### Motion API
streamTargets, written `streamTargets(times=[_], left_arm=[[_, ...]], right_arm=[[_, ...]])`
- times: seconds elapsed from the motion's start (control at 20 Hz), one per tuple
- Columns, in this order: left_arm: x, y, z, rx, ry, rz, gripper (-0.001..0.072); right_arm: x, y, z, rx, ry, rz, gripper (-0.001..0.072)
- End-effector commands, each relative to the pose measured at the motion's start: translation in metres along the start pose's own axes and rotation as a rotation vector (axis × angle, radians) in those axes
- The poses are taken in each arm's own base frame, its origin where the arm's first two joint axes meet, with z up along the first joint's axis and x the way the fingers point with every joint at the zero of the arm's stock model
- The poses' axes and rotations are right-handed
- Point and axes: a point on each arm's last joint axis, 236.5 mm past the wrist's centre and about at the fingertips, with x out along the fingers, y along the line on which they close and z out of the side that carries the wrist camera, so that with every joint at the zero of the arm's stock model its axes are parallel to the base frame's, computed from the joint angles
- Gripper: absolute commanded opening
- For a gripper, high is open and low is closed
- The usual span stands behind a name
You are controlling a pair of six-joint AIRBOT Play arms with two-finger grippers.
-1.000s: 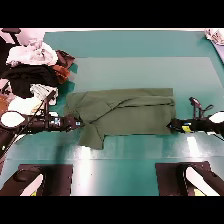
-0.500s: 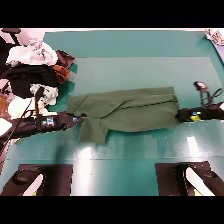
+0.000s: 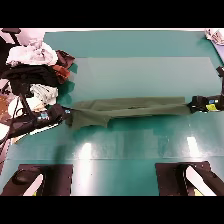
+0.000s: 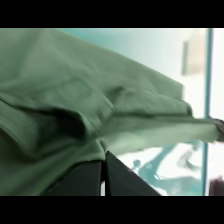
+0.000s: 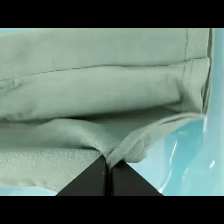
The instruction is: Fold the shirts.
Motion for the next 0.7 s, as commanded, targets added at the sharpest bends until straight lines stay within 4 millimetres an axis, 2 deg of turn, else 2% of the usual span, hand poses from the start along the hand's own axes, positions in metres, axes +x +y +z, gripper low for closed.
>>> streamTargets(times=[0.0,0.15,0.35,0.5,0.65], left_arm=[[0.027,0.029,0.019,-0.005,-0.021,0.074,0.0024],[0.051,0.043,0.031,-0.035,-0.034,0.077,0.0024],[0.077,0.057,0.041,-0.060,-0.042,0.065,0.0024],[0.088,0.065,0.053,-0.031,-0.058,0.092,0.0024],[0.095,0.060,0.073,0.003,-0.090,0.095,0.0024]], right_arm=[[0.026,-0.008,0.008,0.028,0.066,0.020,0.0026],[0.052,-0.014,0.001,0.024,0.145,0.031,0.0026],[0.078,0.001,0.010,-0.042,0.135,0.035,0.0026],[0.084,0.014,0.023,-0.088,0.078,0.033,0.0025],[0.085,0.013,0.025,-0.092,0.066,0.025,0.0025]])
